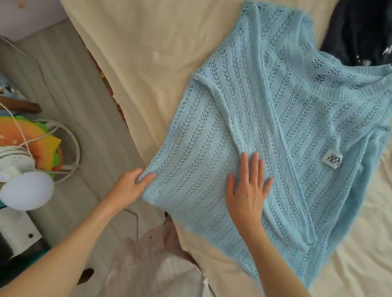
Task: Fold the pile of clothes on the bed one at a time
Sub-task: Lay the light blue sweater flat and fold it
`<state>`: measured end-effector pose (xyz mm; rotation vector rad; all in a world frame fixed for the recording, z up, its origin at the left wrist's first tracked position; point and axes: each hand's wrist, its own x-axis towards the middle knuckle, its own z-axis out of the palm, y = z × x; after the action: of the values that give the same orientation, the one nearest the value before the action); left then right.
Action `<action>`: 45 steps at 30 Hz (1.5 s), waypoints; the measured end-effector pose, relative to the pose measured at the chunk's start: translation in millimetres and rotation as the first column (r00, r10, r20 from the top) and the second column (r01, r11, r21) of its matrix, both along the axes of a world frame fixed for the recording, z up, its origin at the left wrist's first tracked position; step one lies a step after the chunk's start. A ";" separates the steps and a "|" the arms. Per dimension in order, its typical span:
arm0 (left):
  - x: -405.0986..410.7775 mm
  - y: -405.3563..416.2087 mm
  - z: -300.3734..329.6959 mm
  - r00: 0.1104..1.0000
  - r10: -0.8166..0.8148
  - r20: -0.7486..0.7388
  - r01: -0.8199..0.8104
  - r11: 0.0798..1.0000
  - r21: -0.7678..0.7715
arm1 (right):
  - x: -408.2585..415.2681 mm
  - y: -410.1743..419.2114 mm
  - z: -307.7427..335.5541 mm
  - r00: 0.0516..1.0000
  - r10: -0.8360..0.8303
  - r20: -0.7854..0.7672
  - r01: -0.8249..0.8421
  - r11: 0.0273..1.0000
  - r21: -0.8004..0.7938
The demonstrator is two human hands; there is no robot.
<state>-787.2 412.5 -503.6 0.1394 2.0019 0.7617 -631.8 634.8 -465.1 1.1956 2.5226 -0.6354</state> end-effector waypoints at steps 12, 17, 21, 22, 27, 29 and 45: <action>41.3 -29.1 31.2 0.965 -0.136 -0.225 0.016 0.886 -0.464 | 115.2 -12.7 28.6 0.996 0.010 0.086 -0.005 0.998 -0.062; 93.6 28.1 47.6 0.877 -0.257 -0.406 0.127 0.939 -0.321 | 172.8 0.8 44.9 0.979 -0.199 -0.046 0.202 0.978 0.056; 150.6 84.9 59.0 0.760 -0.481 -0.437 0.434 0.876 -0.211 | 225.4 35.2 48.1 0.762 -0.641 -0.090 0.646 0.762 0.042; 164.2 96.2 60.8 0.722 -0.552 -0.419 0.516 0.831 -0.206 | 237.6 44.1 45.8 0.648 -0.759 -0.056 0.760 0.650 -0.016; 216.3 126.3 65.8 0.516 -0.833 -0.202 0.780 0.554 -0.290 | 278.2 52.2 27.0 0.454 -0.866 0.210 0.840 0.338 -0.425; 228.1 132.0 70.9 0.531 -0.830 -0.170 0.763 0.556 -0.331 | 285.5 46.8 24.4 0.454 -0.866 0.212 0.824 0.316 -0.471; 364.2 150.0 80.7 0.410 -0.819 -0.401 0.813 0.527 -0.247 | 316.8 59.5 52.1 0.446 -0.878 0.174 0.609 0.155 -0.778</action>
<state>-423.0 562.5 -422.9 1.3412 2.0120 0.0273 -315.1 694.3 -413.0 2.0158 1.1525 -2.0479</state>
